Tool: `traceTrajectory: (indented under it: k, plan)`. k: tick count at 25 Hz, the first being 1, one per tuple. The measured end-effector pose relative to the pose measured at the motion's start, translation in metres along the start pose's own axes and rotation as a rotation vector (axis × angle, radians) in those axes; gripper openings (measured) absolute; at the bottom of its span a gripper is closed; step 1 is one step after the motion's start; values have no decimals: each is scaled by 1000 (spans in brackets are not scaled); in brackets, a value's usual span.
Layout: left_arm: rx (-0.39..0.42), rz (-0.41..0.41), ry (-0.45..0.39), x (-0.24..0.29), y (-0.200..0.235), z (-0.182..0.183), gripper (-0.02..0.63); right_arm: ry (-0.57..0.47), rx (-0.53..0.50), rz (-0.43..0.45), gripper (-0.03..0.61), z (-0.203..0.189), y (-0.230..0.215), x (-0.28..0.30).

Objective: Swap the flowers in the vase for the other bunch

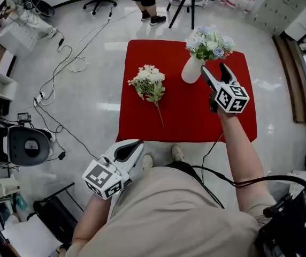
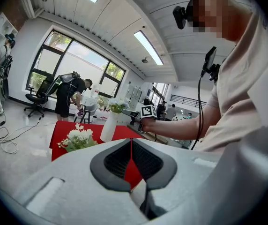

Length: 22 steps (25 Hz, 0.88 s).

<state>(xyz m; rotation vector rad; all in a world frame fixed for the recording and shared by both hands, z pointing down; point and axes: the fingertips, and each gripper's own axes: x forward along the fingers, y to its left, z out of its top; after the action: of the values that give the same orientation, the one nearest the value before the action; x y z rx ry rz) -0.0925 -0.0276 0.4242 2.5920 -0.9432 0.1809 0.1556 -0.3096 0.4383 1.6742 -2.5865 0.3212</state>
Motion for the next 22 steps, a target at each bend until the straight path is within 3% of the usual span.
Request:
traceTrajectory:
  k: [5, 13, 22]
  plan:
    - [9, -38, 7, -4, -2, -1, 8, 19, -16, -39, 354, -8, 4, -25]
    - [22, -117, 23, -10, -9, -6, 8, 97, -46, -134, 53, -39, 18, -79]
    - [24, -203, 54, -10, -17, -17, 8, 207, 10, -98, 12, -86, 73, -151]
